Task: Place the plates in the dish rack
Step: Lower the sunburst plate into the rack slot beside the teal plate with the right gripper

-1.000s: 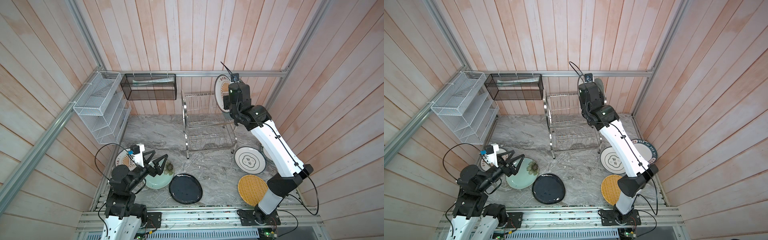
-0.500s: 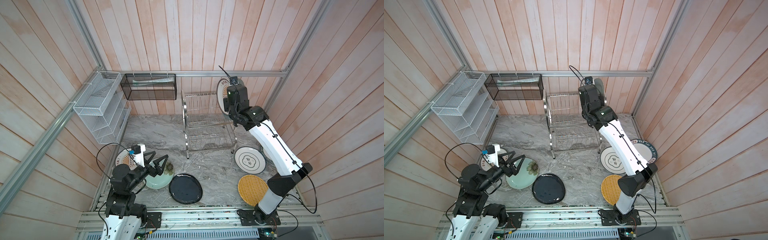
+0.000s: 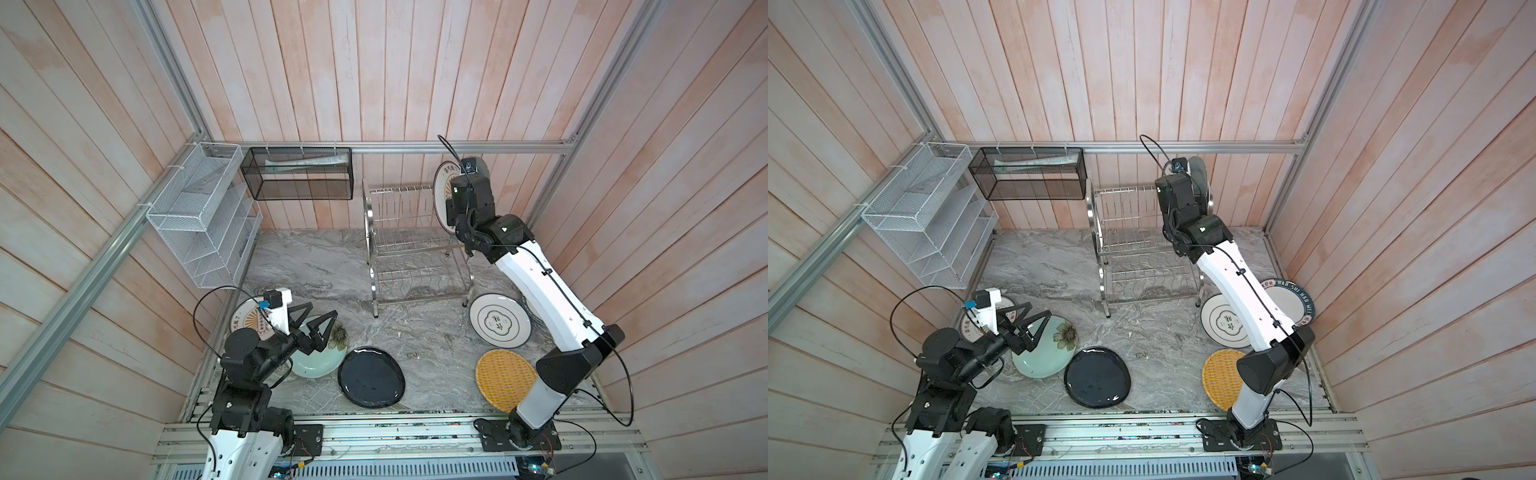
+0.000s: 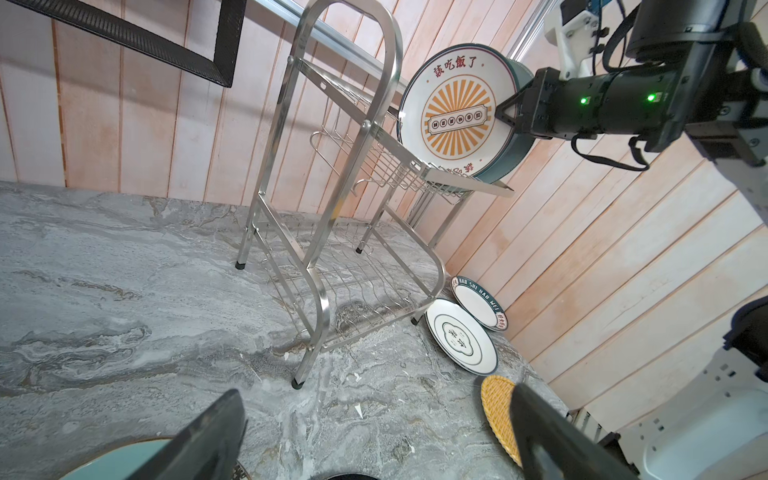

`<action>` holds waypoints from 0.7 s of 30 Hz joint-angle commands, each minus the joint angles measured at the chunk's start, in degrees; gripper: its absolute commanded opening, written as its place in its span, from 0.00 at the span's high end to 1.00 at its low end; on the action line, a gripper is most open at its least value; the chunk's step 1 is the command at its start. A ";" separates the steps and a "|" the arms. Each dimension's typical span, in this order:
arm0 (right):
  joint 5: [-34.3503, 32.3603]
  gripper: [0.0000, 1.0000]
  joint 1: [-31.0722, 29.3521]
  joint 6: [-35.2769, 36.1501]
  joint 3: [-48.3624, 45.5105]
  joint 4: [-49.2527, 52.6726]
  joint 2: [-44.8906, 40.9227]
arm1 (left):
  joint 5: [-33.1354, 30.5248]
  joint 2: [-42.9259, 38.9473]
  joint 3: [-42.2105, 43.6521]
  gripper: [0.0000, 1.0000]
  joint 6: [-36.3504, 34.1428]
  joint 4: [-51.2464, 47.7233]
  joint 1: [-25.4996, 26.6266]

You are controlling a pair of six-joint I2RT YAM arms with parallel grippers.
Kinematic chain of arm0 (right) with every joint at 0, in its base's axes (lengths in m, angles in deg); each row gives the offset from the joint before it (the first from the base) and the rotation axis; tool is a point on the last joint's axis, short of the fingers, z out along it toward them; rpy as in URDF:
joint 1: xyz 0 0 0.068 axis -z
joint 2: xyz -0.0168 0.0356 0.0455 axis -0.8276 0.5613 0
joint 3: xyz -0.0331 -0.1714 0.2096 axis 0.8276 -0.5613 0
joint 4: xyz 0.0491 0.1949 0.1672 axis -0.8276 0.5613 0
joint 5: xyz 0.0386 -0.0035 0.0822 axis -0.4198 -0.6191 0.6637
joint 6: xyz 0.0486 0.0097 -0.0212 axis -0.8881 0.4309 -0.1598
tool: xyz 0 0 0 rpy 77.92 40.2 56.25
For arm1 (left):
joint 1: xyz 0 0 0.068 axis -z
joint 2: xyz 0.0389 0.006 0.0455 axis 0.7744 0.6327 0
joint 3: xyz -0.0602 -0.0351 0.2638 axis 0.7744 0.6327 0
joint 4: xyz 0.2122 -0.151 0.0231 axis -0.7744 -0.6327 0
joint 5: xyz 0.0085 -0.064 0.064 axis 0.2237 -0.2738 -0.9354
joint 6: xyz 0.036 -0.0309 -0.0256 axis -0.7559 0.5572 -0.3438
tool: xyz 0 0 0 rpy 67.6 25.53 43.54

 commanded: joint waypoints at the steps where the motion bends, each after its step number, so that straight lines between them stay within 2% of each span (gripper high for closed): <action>1: 0.73 1.00 -0.50 -1.02 -1.02 1.58 -1.45 | 1.10 0.03 0.14 0.00 0.13 1.25 -0.33; 17: -1.35 1.00 -3.32 -3.77 -2.42 4.89 -2.03 | 1.82 -0.53 0.34 0.00 0.62 1.64 -0.51; 21: -1.83 0.95 -3.85 -4.27 -2.77 5.33 -2.47 | 1.82 -0.84 0.36 0.00 0.73 1.64 -0.51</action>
